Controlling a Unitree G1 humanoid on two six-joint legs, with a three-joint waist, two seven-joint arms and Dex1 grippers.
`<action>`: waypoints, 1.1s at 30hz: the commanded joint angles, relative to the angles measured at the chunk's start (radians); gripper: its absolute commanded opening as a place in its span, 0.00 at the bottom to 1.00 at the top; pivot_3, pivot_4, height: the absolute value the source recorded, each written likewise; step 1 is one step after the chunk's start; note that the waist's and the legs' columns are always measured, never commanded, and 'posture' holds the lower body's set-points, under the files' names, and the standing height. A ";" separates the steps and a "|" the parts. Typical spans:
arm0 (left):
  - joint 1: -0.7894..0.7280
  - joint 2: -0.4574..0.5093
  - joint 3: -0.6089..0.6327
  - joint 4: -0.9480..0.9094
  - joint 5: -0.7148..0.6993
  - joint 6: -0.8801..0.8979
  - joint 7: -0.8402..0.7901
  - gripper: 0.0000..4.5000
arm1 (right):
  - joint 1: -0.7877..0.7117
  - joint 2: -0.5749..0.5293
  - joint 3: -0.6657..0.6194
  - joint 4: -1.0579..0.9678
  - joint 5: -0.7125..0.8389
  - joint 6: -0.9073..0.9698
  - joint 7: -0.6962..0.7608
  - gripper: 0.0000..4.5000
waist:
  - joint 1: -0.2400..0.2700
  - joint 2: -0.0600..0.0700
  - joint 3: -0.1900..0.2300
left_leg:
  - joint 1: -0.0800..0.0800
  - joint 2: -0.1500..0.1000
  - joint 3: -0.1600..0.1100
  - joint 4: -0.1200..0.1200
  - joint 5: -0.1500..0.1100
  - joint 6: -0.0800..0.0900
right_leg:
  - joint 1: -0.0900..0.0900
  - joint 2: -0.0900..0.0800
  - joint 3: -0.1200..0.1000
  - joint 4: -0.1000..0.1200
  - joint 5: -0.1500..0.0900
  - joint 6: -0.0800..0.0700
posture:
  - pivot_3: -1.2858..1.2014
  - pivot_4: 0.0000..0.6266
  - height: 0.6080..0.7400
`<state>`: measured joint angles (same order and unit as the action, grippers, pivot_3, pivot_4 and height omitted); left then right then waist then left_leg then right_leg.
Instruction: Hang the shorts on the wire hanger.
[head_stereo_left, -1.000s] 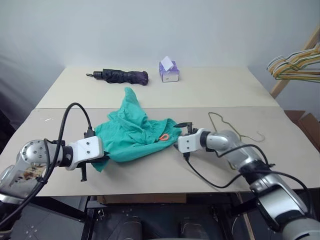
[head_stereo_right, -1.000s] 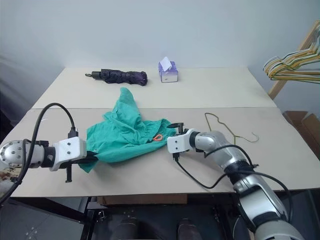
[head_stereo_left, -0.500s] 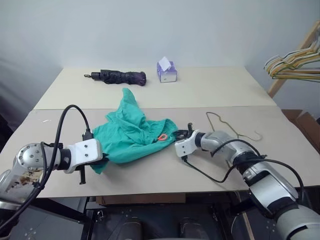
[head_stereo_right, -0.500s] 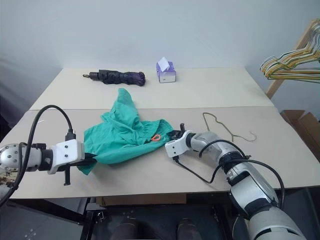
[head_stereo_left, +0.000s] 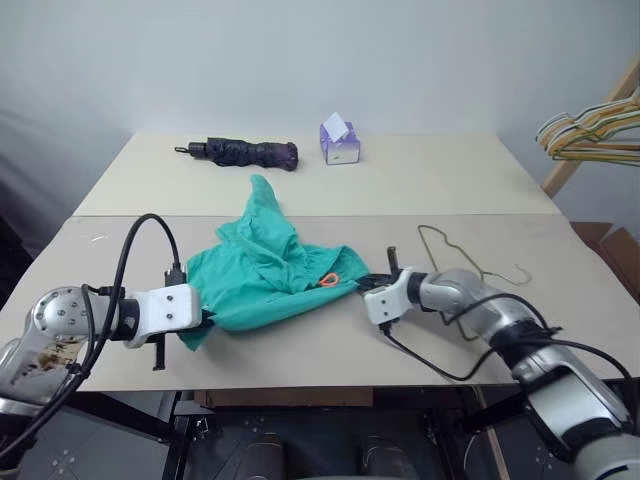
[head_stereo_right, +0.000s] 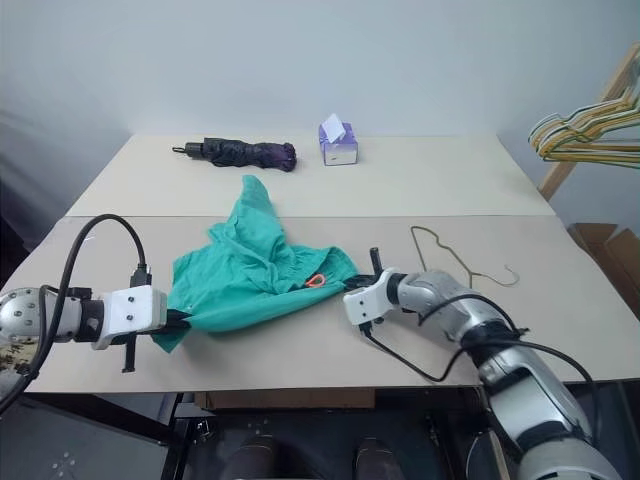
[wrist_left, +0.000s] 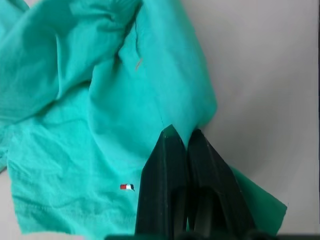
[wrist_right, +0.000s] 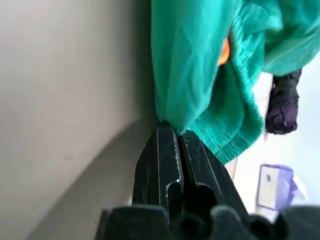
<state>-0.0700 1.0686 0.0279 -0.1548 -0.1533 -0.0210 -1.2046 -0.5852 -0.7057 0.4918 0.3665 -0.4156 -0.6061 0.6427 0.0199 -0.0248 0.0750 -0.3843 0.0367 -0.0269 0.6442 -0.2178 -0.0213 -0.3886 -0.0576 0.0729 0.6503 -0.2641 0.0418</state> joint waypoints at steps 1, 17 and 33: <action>-0.065 -0.004 -0.013 0.072 0.012 -0.119 -0.039 0.00 | 0.065 -0.103 -0.073 -0.267 0.264 0.067 0.202 0.01 | -0.006 0.000 0.000 | 0.000 0.000 0.000 0.000 0.000 0.000 | 0.000 0.000 0.000 0.000 0.000 0.000 | 0.55 0.03 1.00; -0.525 -0.193 -0.126 0.462 0.057 -0.154 -0.081 0.00 | -0.154 -0.055 -0.150 -0.327 0.559 0.574 0.480 0.01 | -0.044 -0.002 -0.004 | 0.000 0.003 0.000 0.003 0.000 0.000 | 0.000 0.004 -0.001 0.001 0.001 0.000 | 0.52 0.00 1.00; -1.577 -0.419 -0.169 1.444 0.519 -0.185 1.439 0.00 | -1.048 0.295 -0.204 0.921 0.058 0.304 -0.924 0.01 | -0.044 -0.003 -0.004 | -0.041 -0.003 -0.001 -0.004 0.014 -0.023 | -0.053 -0.004 0.000 0.021 0.003 0.000 | 0.54 0.00 1.00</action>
<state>-1.5992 0.5894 -0.1736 1.2659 0.3575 -0.1923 0.1105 -1.6114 -0.3512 0.3567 1.2448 -0.3698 -0.2889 -0.1607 -0.0241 -0.0275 0.0706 -0.4258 0.0332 -0.0283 0.6402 -0.2043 -0.0439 -0.4410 -0.0611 0.0730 0.6716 -0.2616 0.0422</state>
